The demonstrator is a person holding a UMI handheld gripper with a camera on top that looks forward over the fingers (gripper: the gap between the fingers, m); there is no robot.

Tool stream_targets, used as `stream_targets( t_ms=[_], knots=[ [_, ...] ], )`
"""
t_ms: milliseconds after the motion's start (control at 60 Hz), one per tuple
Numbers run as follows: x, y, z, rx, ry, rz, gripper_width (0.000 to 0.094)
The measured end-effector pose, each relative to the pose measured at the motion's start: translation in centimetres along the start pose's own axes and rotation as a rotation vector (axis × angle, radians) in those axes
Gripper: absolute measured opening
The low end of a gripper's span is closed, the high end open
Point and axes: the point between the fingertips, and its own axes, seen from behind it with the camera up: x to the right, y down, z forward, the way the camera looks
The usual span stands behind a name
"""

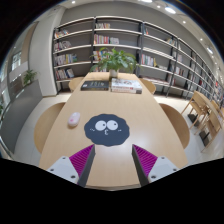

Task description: Arrange mouse

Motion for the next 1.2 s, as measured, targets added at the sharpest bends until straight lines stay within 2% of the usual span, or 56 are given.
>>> stream_targets(
  t_ms=[83, 100, 217, 317, 517, 850, 917, 950, 967, 1167, 1200],
  knots=[
    [-2.7, 2.0, 0.3, -0.064, -0.041, 0.005, 0.0739],
    [-4.2, 2.7, 2.3, -0.067, -0.046, 0.008, 0.0740],
    [-10.2, 4.7, 5.1, -0.131, -0.114, 0.020, 0.0738],
    [-14.9, 4.9, 8.4, -0.165, -0.158, 0.002, 0.0750],
    [-19.7, 1.8, 15.6, -0.199, -0.160, -0.033, 0.0752],
    [-21.1, -4.2, 25.2, -0.191, -0.118, -0.022, 0.0732],
    [-21.4, -5.0, 26.0, -0.184, -0.121, -0.025, 0.0665],
    [-21.5, -5.1, 26.1, -0.187, -0.111, -0.023, 0.0579],
    [-21.4, -5.2, 26.2, -0.190, -0.108, -0.019, 0.0487],
    [-21.6, -4.6, 25.8, -0.240, -0.102, -0.022, 0.0307],
    [-21.7, -4.5, 25.7, -0.249, -0.107, -0.023, 0.0300]
  ],
)
